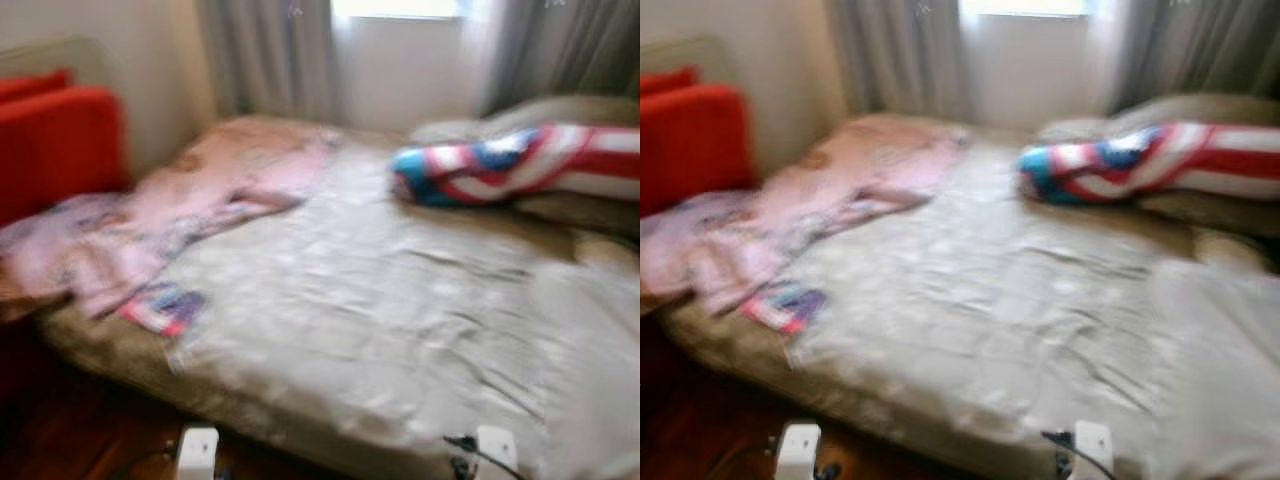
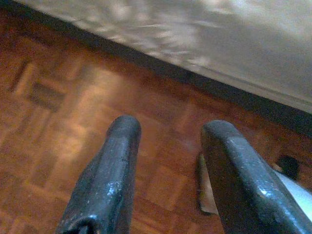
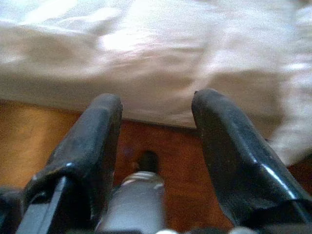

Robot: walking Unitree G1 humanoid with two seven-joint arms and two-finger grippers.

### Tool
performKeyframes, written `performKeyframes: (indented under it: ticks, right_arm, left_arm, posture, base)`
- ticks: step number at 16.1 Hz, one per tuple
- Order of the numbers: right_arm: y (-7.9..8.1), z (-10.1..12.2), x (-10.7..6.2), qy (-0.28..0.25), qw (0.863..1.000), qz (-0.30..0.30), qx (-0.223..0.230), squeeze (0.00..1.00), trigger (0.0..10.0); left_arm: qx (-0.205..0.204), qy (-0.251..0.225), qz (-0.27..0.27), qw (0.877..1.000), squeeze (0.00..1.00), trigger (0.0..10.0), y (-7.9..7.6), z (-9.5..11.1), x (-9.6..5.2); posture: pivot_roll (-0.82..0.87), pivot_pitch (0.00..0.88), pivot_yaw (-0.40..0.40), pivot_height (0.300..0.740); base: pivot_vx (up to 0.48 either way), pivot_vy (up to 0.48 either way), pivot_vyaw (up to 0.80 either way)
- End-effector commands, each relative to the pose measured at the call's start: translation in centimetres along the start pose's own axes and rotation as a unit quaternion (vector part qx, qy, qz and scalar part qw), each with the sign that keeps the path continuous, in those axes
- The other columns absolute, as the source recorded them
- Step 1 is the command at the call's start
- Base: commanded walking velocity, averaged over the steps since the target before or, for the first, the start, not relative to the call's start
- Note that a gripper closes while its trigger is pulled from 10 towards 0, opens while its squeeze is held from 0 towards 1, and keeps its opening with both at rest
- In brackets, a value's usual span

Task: Clean up the room

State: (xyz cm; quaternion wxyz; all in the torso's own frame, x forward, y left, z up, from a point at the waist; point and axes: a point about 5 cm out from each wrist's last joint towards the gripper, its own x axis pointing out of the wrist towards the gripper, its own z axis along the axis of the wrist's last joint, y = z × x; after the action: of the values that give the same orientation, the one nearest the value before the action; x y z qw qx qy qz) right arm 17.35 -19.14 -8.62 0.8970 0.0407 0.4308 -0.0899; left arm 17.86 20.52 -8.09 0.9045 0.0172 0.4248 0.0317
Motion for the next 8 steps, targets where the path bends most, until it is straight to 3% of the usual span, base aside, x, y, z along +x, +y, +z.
performKeyframes:
  ticks: [1,8]
  right_arm:
    - [-0.58,-0.20,-0.07,0.003,1.000,-0.012,0.007,0.00,10.0]
    - [-0.31,-0.28,-0.08,0.003,1.000,-0.012,0.021,0.00,10.0]
  left_arm:
    - [0.001,-0.001,-0.003,1.000,0.00,10.0,-0.23,0.19,0.08]
    - [0.003,0.000,-0.003,1.000,0.00,10.0,0.03,0.03,0.00]
  posture:
    - [-0.02,0.000,0.050,0.740]
    - [-0.02,0.000,0.059,0.740]
  base:
    - [0.000,0.401,0.00]
    - [0.000,0.399,0.00]
